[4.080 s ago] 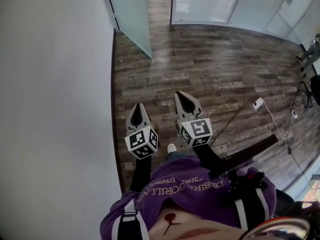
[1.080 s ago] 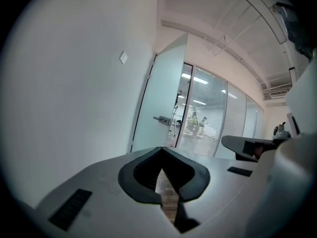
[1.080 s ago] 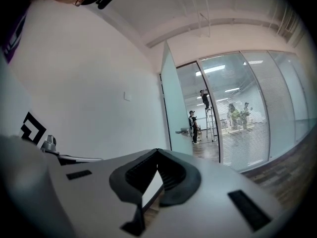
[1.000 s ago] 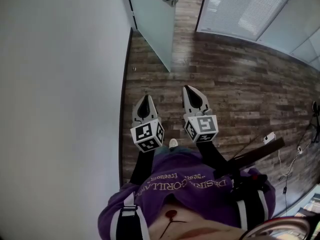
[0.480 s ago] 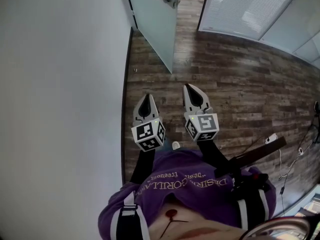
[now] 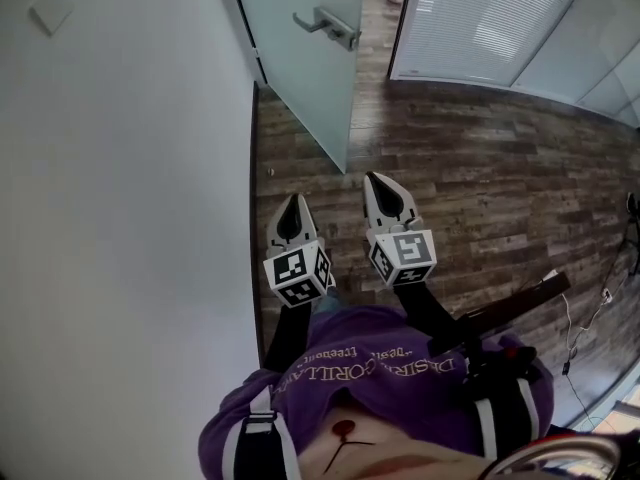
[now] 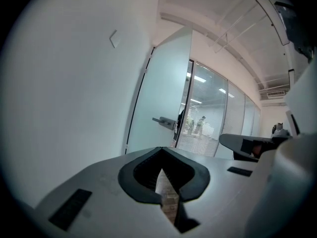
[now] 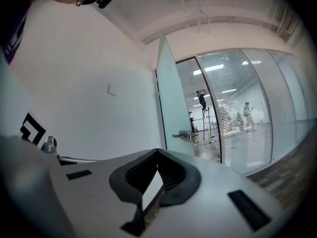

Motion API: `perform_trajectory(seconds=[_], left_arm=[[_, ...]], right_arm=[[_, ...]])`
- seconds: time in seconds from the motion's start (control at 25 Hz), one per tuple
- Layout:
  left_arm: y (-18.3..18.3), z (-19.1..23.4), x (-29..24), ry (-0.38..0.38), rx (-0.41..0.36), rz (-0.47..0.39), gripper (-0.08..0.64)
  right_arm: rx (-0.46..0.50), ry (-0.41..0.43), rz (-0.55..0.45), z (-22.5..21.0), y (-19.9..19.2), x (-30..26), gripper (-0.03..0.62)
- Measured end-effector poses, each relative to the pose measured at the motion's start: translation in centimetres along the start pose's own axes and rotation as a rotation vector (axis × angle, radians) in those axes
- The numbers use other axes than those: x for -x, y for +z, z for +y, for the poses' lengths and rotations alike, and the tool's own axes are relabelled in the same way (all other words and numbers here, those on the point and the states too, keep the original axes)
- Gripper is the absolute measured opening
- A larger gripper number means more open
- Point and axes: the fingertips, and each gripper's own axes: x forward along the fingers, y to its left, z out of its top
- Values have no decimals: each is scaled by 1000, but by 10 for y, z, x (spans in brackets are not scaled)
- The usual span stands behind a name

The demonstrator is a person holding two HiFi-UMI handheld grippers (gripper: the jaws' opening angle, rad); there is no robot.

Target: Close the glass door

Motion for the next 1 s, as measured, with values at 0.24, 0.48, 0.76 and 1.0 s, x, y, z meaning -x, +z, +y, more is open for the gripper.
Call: perform_trajectory(seconds=[0.24, 0.48, 0.76, 1.0], left_arm=[[15, 23, -37, -29, -1, 3, 2], [12, 44, -60, -52, 6, 26, 2], [9, 50, -82, -68, 11, 47, 2], [11, 57, -111, -40, 20, 49, 2]], right_arm=[[3, -37, 2, -1, 2, -39, -3], [0, -58, 11, 6, -6, -67, -3], [11, -92, 37, -4, -13, -86, -3], [-6, -62, 28, -16, -12, -117, -3]])
